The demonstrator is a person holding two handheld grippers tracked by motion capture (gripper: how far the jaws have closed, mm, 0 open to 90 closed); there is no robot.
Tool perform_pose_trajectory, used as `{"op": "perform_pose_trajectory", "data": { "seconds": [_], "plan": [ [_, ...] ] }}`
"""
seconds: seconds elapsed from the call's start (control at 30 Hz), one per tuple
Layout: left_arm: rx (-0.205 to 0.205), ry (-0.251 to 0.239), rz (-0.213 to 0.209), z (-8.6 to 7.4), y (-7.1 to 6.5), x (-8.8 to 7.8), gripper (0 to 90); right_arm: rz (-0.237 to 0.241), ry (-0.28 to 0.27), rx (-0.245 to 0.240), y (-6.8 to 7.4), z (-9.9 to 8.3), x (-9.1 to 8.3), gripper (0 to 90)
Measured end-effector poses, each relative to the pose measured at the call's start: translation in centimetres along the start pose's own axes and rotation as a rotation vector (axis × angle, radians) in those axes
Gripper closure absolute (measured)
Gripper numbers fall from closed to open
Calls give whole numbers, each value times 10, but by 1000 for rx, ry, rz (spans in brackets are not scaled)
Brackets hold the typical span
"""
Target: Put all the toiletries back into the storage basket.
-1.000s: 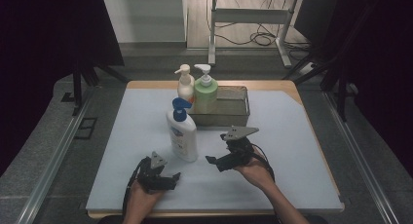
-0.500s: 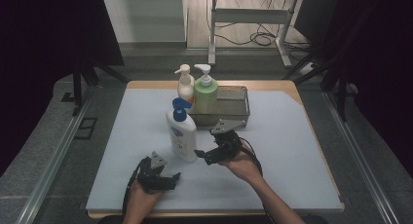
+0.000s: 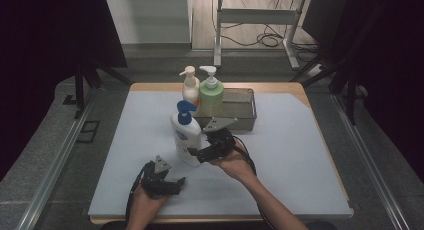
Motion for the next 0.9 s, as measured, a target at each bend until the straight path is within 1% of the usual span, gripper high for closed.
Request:
{"op": "perform_pose_trajectory", "data": {
  "seconds": [0.23, 0.4, 0.63, 0.8, 0.9],
  "plan": [
    [0, 0, 0, 0, 0, 0, 121, -8, -2, -2, 0, 5, 8, 137],
    [0, -1, 1, 0, 0, 0, 121, -11, -7, -7, 3, 11, 14, 142],
    [0, 0, 1, 0, 0, 0, 121, -23, -7, -15, 4, 15, 23, 164],
    [1, 0, 0, 0, 0, 0, 121, -21, -12, -25, 6, 18, 28, 224],
    [1, 0, 1, 0, 0, 0, 121, -13, -9, -26, 7, 19, 29, 276]
  ]
}}
Point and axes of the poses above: each handheld gripper's, and its own axes: x roughly forward along the jaws, z roughly out of its top, y roughly to its left, the point moved 4 cm from there along x, roughly forward along the jaws, and after that the axes turned 9 degrees about x, right-handed, at the moved point
